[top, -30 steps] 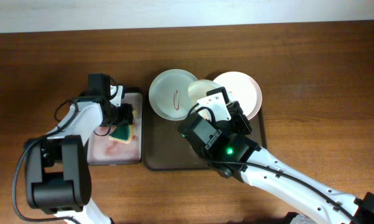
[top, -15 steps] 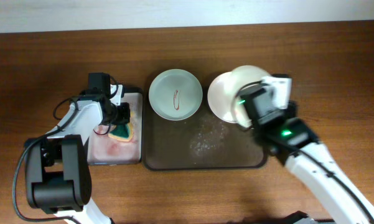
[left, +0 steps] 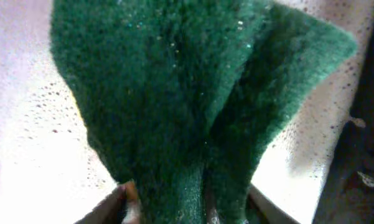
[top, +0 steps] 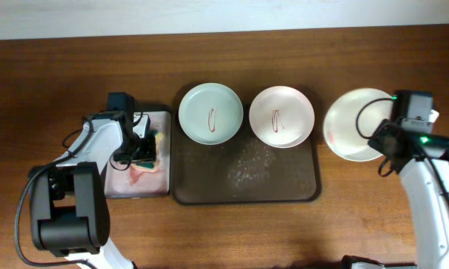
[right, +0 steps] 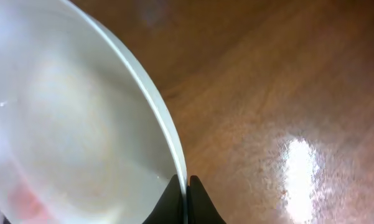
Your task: Clean dirty plates on tray and stack at the side
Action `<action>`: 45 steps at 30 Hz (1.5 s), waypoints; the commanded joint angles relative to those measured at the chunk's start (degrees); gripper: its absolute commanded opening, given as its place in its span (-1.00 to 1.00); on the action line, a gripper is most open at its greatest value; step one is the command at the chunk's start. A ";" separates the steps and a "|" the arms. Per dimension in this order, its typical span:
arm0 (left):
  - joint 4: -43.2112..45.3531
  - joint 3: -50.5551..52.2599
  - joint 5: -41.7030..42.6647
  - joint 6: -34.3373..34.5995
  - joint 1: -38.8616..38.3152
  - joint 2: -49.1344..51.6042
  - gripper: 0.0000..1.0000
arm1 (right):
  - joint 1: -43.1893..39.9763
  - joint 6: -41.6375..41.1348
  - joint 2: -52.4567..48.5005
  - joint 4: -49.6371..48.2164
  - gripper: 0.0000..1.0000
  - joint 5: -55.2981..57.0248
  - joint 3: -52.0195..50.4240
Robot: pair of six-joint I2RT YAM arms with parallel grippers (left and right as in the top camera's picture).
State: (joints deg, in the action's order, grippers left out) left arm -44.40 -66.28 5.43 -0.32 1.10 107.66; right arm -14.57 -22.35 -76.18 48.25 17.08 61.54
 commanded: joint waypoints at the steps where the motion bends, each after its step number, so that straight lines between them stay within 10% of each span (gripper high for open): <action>1: -0.26 -0.50 -0.28 -0.33 0.02 0.44 -0.60 | -4.42 -0.68 -4.00 -0.02 -0.92 -4.70 1.14; 4: -0.31 -0.50 -0.31 -0.33 0.02 0.44 -1.00 | -6.91 -0.70 -8.00 -0.37 -0.92 -5.18 1.14; 12: -0.70 -0.50 -0.28 -0.33 0.04 0.44 -1.00 | -10.01 -0.66 -13.16 -1.09 -0.92 -7.45 1.14; 15: -0.72 -0.50 -0.28 -0.35 0.02 0.44 -0.21 | -10.23 -0.66 -13.22 -1.07 -0.77 -7.50 1.14; 16: -0.74 -0.52 -0.28 -0.33 0.04 0.44 0.24 | -10.21 -0.66 -13.22 -1.09 -0.14 -7.78 1.16; 18: -0.72 -0.55 -0.28 -0.35 0.04 0.44 0.56 | -10.21 -0.61 -13.11 -1.16 0.15 -10.54 1.16; 31: -2.14 -3.41 -0.31 2.71 0.20 -9.05 0.64 | 0.83 15.06 -12.79 2.36 0.33 -36.17 12.20; 45: -3.04 -3.15 -0.28 2.71 0.17 -8.98 0.80 | 31.41 0.24 -22.71 -10.40 0.46 -36.81 12.39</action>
State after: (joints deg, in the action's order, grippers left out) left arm -47.40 -68.99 5.32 1.58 1.10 99.09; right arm 12.88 -15.27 -94.98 40.32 -19.27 73.21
